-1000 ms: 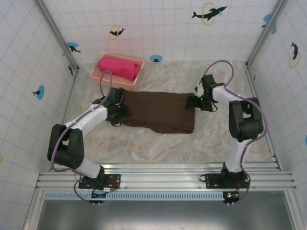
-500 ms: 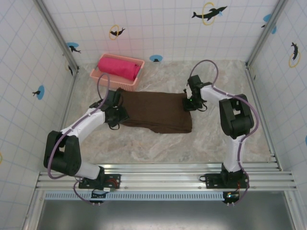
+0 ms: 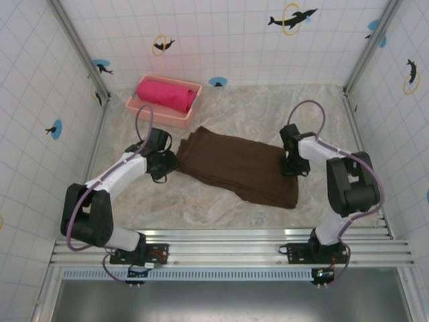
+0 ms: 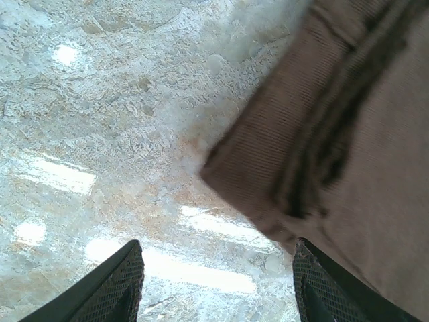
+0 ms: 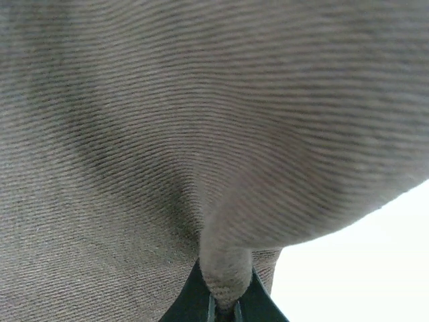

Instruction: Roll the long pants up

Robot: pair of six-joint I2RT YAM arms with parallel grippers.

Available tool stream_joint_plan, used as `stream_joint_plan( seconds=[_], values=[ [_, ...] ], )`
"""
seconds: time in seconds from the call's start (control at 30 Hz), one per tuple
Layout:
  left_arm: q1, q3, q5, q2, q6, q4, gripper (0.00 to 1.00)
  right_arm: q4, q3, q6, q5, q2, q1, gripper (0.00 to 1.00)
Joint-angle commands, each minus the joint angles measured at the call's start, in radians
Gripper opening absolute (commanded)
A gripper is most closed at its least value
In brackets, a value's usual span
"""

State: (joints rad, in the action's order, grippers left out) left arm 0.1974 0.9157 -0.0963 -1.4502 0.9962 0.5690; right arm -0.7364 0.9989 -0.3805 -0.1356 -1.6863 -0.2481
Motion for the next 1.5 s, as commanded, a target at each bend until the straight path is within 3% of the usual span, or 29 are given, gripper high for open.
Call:
stream_joint_plan(
  seconds=[0.0,0.23,0.33,0.43,0.5,0.6,0.93,1.07,1.2,1.33,1.47],
  values=[
    [0.003,0.049,0.000,-0.035,-0.008,-0.006,0.60,-0.157,-0.081,-0.090,-0.040,0.113,-0.090,0.00],
    [0.015,0.123,-0.013,-0.100,-0.016,-0.009,0.60,-0.171,-0.255,-0.455,0.031,0.255,-0.542,0.00],
    [0.030,0.146,-0.006,-0.125,-0.009,-0.011,0.60,-0.159,-0.264,-0.591,0.027,0.285,-0.702,0.23],
    [0.052,0.159,-0.006,-0.151,0.007,-0.023,0.60,-0.237,-0.222,-0.647,-0.052,0.326,-0.769,0.62],
    [0.064,0.158,0.001,-0.166,0.021,-0.041,0.60,-0.314,-0.173,-0.644,-0.128,0.375,-0.768,0.76],
    [0.077,0.150,0.001,-0.206,0.046,-0.076,0.60,-0.410,-0.094,-0.609,-0.208,0.456,-0.726,0.86],
    [0.098,0.201,0.007,-0.389,0.063,-0.228,0.49,-0.523,0.114,-0.395,-0.225,0.621,-0.486,0.88],
    [0.116,0.281,0.011,-0.497,0.063,-0.335,0.32,-0.554,0.192,-0.345,-0.223,0.650,-0.439,0.90],
    [0.138,0.528,-0.001,-0.696,0.056,-0.387,0.28,-0.555,0.219,-0.313,-0.211,0.661,-0.425,0.92],
    [0.143,0.903,-0.026,-0.961,0.082,-0.435,0.30,-0.540,0.183,-0.287,-0.174,0.685,-0.411,0.93],
    [0.136,1.291,-0.054,-1.100,0.075,-0.378,0.47,-0.534,0.126,-0.270,-0.145,0.720,-0.403,0.94]
  ],
)
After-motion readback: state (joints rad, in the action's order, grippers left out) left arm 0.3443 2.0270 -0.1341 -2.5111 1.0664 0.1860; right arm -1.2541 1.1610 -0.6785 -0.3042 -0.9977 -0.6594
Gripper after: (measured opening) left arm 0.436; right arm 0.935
